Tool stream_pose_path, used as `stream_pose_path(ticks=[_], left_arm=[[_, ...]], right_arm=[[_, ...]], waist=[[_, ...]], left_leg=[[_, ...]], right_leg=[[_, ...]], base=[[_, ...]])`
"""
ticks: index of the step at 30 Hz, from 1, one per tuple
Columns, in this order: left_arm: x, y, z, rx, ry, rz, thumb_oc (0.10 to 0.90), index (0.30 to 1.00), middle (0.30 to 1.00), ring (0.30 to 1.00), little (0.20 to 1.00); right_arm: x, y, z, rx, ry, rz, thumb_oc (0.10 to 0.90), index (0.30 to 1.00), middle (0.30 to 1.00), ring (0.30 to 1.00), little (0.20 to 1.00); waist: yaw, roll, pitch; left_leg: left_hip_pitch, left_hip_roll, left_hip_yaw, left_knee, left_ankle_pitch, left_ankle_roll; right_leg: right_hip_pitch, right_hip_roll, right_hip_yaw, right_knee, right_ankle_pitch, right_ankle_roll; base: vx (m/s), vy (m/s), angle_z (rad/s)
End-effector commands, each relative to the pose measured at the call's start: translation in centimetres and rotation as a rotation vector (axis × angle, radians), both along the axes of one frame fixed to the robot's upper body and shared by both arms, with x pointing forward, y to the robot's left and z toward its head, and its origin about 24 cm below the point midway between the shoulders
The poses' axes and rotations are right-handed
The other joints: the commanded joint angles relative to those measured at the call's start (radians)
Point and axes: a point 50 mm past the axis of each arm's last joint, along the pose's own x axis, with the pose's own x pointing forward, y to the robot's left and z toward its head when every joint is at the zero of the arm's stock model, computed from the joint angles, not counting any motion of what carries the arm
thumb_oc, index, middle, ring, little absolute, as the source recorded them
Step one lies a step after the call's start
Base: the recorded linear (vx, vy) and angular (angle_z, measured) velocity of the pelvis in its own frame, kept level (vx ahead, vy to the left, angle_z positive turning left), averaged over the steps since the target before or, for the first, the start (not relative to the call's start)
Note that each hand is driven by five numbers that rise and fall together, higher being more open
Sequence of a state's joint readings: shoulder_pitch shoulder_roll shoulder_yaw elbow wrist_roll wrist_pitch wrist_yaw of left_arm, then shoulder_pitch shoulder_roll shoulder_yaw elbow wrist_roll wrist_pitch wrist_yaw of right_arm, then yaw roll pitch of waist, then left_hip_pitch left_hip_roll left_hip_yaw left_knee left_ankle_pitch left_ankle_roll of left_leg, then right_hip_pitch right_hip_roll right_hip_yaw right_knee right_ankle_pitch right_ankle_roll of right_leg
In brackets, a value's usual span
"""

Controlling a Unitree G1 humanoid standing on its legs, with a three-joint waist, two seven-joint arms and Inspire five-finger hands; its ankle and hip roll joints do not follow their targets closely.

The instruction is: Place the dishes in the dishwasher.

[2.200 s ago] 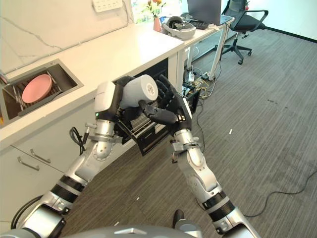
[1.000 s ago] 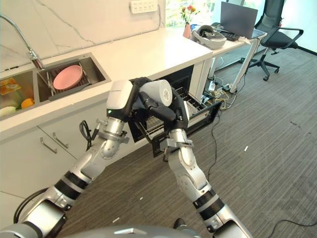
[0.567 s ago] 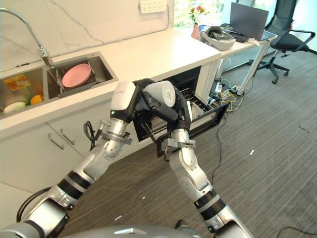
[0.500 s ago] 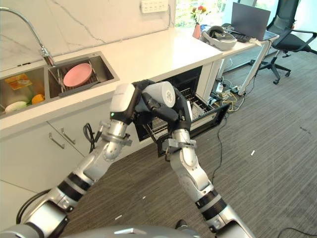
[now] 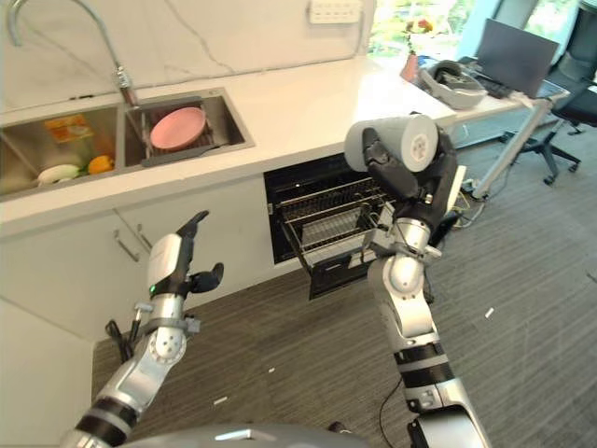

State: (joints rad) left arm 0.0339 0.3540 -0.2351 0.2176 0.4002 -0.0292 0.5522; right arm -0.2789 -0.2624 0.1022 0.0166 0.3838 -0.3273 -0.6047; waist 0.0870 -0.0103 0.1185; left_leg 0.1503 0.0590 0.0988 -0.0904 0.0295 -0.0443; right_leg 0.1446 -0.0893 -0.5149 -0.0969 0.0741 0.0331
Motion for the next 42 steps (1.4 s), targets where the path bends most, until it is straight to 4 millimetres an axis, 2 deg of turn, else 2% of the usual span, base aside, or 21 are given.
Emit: stream_pose_path(ticks=[1, 3, 4, 5, 6, 7, 10, 12, 13, 15, 17, 18, 21, 25, 30, 31, 32, 37, 42], left_arm=[[1.7, 0.1, 3.7, -0.048, -0.187, -0.059, 0.800, 0.900, 0.900, 0.900, 0.900], [1.0, 0.6, 2.4, -0.063, -0.111, -0.064, 0.800, 0.900, 0.900, 0.900, 0.900], [1.0, 0.6, 2.4, -0.064, -0.111, -0.065, 0.800, 0.900, 0.900, 0.900, 0.900], [-0.1, 1.2, 0.7, -0.077, -0.019, -0.056, 0.800, 0.900, 0.900, 0.900, 0.900], [-0.1, 1.3, 0.7, -0.077, -0.019, -0.056, 0.800, 0.900, 0.900, 0.900, 0.900], [-0.6, 1.4, -0.2, -0.111, 0.026, -0.040, 0.800, 0.900, 0.900, 0.900, 0.900], [-2.6, 2.1, -4.5, -0.188, 0.257, 0.009, 0.800, 0.900, 0.900, 0.900, 0.900], [-3.4, 2.4, -6.1, -0.185, 0.347, 0.027, 0.800, 0.900, 0.900, 0.900, 0.900], [-3.3, 2.4, -6.1, -0.186, 0.345, 0.027, 0.800, 0.900, 0.900, 0.900, 0.900], [-4.6, 2.7, -8.2, -0.177, 0.462, 0.052, 0.800, 0.900, 0.900, 0.900, 0.900], [-5.1, 2.7, -8.9, -0.163, 0.503, 0.044, 0.800, 0.900, 0.900, 0.900, 0.900], [-6.0, 3.3, -9.8, -0.138, 0.562, 0.062, 0.800, 0.900, 0.900, 0.900, 0.900], [-6.5, 3.6, -10.0, -0.127, 0.577, 0.060, 0.800, 0.900, 0.900, 0.900, 0.900], [-9.2, 5.3, -11.9, -0.115, 0.695, 0.167, 0.800, 0.900, 0.900, 0.900, 0.900], [-10.2, 6.3, -12.6, -0.153, 0.721, 0.290, 0.800, 0.900, 0.900, 0.900, 0.900], [-10.0, 6.2, -12.6, -0.160, 0.711, 0.295, 0.800, 0.900, 0.900, 0.900, 0.900], [-9.7, 6.1, -12.5, -0.164, 0.704, 0.293, 0.800, 0.900, 0.900, 0.900, 0.900], [-8.5, 5.3, -12.4, -0.168, 0.685, 0.264, 0.800, 0.900, 0.900, 0.900, 0.900], [-8.5, 5.2, -12.3, -0.193, 0.669, 0.286, 0.800, 0.900, 0.900, 0.900, 0.900]], right_arm=[[2.5, 0.2, 5.1, -0.259, -0.130, -0.016, 0.400, 0.300, 0.300, 0.300, 0.300], [3.4, -1.5, 4.9, -0.403, -0.054, -0.103, 0.400, 0.300, 0.300, 0.300, 0.300], [3.5, -1.5, 4.9, -0.403, -0.054, -0.104, 0.400, 0.300, 0.300, 0.300, 0.300], [4.3, -3.1, 4.2, -0.519, 0.040, -0.161, 0.400, 0.300, 0.300, 0.300, 0.300], [4.3, -3.1, 4.2, -0.519, 0.039, -0.161, 0.400, 0.300, 0.300, 0.300, 0.300], [4.8, -3.7, 3.8, -0.543, 0.086, -0.174, 0.400, 0.300, 0.300, 0.300, 0.300], [6.4, -6.0, 2.6, -0.613, 0.254, -0.219, 0.400, 0.300, 0.300, 0.300, 0.300], [6.8, -7.2, 2.1, -0.626, 0.319, -0.240, 0.400, 0.300, 0.300, 0.300, 0.300], [6.8, -7.2, 2.1, -0.626, 0.318, -0.241, 0.400, 0.300, 0.300, 0.300, 0.300], [7.2, -8.5, 1.4, -0.667, 0.409, -0.275, 0.400, 0.300, 0.300, 0.300, 0.300], [7.6, -9.1, 1.0, -0.679, 0.459, -0.296, 0.400, 0.300, 0.300, 0.300, 0.300], [7.8, -9.9, 1.1, -0.744, 0.508, -0.329, 0.400, 0.300, 0.300, 0.300, 0.300], [8.3, -10.4, 1.1, -0.708, 0.548, -0.362, 0.400, 0.300, 0.300, 0.300, 0.300], [8.1, -12.4, 0.8, -0.723, 0.648, -0.426, 0.400, 0.300, 0.300, 0.300, 0.300], [8.0, -13.4, 1.1, -0.659, 0.666, -0.441, 0.400, 0.300, 0.300, 0.300, 0.300], [8.0, -13.4, 1.3, -0.650, 0.666, -0.437, 0.562, 0.542, 0.542, 0.542, 0.542], [8.1, -13.5, 1.5, -0.643, 0.660, -0.436, 0.800, 0.900, 0.900, 0.900, 0.900], [8.6, -13.1, 2.4, -0.650, 0.642, -0.425, 0.800, 0.900, 0.900, 0.900, 0.900], [8.7, -13.2, 2.7, -0.707, 0.657, -0.409, 0.800, 0.900, 0.900, 0.900, 0.900]], waist=[[0.054, -0.064, -0.039], [0.077, -0.074, -0.029], [0.076, -0.073, -0.030], [0.101, -0.087, -0.021], [0.101, -0.087, -0.022], [0.110, -0.092, -0.017], [0.152, -0.115, 0.011], [0.165, -0.123, 0.028], [0.165, -0.123, 0.027], [0.174, -0.128, 0.045], [0.176, -0.130, 0.062], [0.176, -0.136, 0.069], [0.183, -0.131, 0.098], [0.202, -0.108, 0.139], [0.219, -0.100, 0.152], [0.224, -0.099, 0.156], [0.225, -0.098, 0.156], [0.220, -0.096, 0.157], [0.216, -0.101, 0.156]], left_leg=[[-0.067, 0.005, 0.010, 0.003, -0.035, -0.029], [-0.088, 0.005, 0.002, 0.003, -0.026, -0.031], [-0.089, 0.005, 0.002, 0.003, -0.026, -0.031], [-0.105, 0.007, -0.004, 0.003, -0.019, -0.035], [-0.106, 0.007, -0.004, 0.003, -0.019, -0.035], [-0.114, 0.009, -0.003, 0.003, -0.015, -0.038], [-0.173, 0.018, 0.002, 0.003, 0.009, -0.052], [-0.203, 0.023, -0.002, 0.003, 0.021, -0.061], [-0.206, 0.023, -0.003, 0.003, 0.021, -0.061], [-0.234, 0.026, -0.007, 0.003, 0.032, -0.070], [-0.257, 0.026, -0.010, 0.003, 0.037, -0.072], [-0.263, 0.033, -0.018, 0.003, 0.019, -0.082], [-0.295, 0.032, -0.020, 0.003, 0.023, -0.085], [-0.350, 0.025, -0.030, 0.003, 0.038, -0.086], [-0.375, 0.018, -0.045, 0.003, 0.044, -0.086], [-0.379, 0.013, -0.052, 0.003, 0.045, -0.085], [-0.380, 0.012, -0.053, 0.003, 0.046, -0.085], [-0.373, 0.010, -0.055, 0.003, 0.043, -0.084], [-0.353, 0.015, -0.045, 0.005, 0.040, -0.083]], right_leg=[[0.062, -0.103, 0.000, 0.060, -0.117, 0.097], [0.056, -0.101, -0.010, 0.056, -0.115, 0.098], [0.055, -0.101, -0.010, 0.056, -0.115, 0.098], [0.054, -0.095, -0.028, 0.044, -0.113, 0.099], [0.054, -0.095, -0.028, 0.043, -0.112, 0.099], [0.053, -0.092, -0.035, 0.035, -0.109, 0.099], [0.016, -0.083, -0.054, 0.022, -0.099, 0.106], [-0.005, -0.077, -0.064, 0.018, -0.096, 0.106], [-0.007, -0.077, -0.064, 0.018, -0.096, 0.106], [-0.024, -0.071, -0.077, 0.014, -0.096, 0.105], [-0.044, -0.068, -0.080, 0.012, -0.094, 0.107], [-0.047, -0.061, -0.060, 0.010, -0.116, 0.114], [-0.083, -0.061, -0.053, 0.011, -0.113, 0.112], [-0.132, -0.071, -0.057, 0.010, -0.099, 0.119], [-0.149, -0.076, -0.067, 0.010, -0.099, 0.120], [-0.151, -0.077, -0.067, 0.010, -0.098, 0.120], [-0.151, -0.078, -0.068, 0.011, -0.098, 0.120], [-0.146, -0.082, -0.072, 0.012, -0.098, 0.118], [-0.134, -0.079, -0.066, 0.012, -0.102, 0.115]], base=[[0.02, -0.029, 0.43], [0.02, -0.018, 0.39], [0.02, -0.022, 0.25], [0.02, -0.019, 0.21], [0.03, -0.028, 0.26], [0.01, -0.015, 0.18], [-0.02, -0.024, 0.09], [-0.05, -0.014, 0.18], [-0.03, -0.003, 0.18], [-0.01, -0.004, 0.15], [0.03, -0.005, 0.22], [0.05, -0.023, 0.16], [0.00, 0.008, 0.03], [-0.06, 0.049, -0.01], [-0.01, -0.002, 0.13], [0.00, -0.017, 0.13], [0.00, -0.009, 0.06], [0.00, 0.000, 0.00], [0.00, 0.000, 0.00]])
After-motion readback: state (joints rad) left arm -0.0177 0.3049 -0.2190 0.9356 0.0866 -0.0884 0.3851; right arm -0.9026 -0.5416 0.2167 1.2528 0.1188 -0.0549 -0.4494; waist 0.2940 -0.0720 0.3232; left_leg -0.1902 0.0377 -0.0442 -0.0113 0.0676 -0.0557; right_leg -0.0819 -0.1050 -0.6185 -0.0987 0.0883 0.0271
